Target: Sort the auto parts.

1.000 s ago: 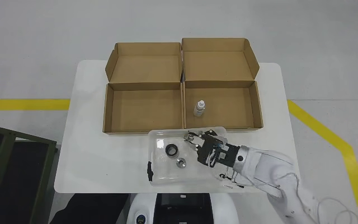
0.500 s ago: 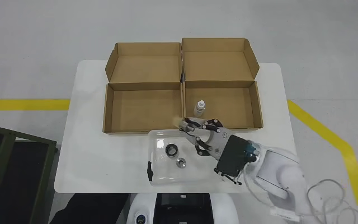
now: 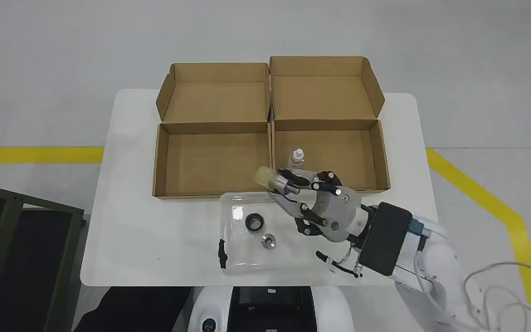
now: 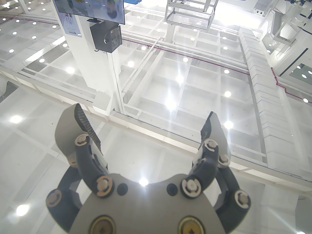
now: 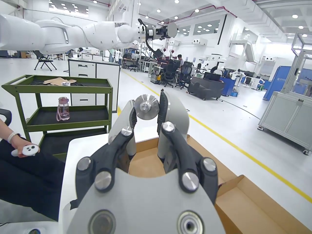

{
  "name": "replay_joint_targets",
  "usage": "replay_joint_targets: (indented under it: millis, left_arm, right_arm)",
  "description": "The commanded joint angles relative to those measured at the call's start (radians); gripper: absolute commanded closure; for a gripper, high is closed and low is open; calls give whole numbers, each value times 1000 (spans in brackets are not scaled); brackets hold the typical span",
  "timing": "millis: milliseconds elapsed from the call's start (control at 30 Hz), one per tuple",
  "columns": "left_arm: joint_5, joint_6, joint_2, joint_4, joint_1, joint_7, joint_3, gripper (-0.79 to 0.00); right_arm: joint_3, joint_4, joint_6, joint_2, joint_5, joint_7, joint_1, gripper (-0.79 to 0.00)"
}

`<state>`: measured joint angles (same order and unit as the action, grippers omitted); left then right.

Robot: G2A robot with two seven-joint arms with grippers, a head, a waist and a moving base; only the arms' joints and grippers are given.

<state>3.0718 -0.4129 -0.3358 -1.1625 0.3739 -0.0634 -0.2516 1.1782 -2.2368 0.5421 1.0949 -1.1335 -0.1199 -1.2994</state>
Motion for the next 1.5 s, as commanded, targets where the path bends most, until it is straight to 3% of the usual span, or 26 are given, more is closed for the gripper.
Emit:
replay_joint_targets:
  millis: [0, 433, 600, 1167, 1467]
  left_arm:
    - [0, 0, 0, 0, 0, 0, 0, -785]
    - [0, 0, 0, 0, 0, 0, 0, -785]
    - [0, 0, 0, 0, 0, 0, 0, -785]
    - [0, 0, 0, 0, 0, 0, 0, -785]
    - [0, 0, 0, 0, 0, 0, 0, -785]
  right_arm:
    - [2, -4, -2, 1, -3, -7, 0, 0]
    - [-16, 64, 30, 4, -20, 45, -13, 0]
    - [-22, 129, 34, 3, -45, 121, -19, 0]
    - [150, 272, 57, -24, -50, 368, -51, 0]
    - [162, 404, 66, -27, -55, 467, 33, 0]
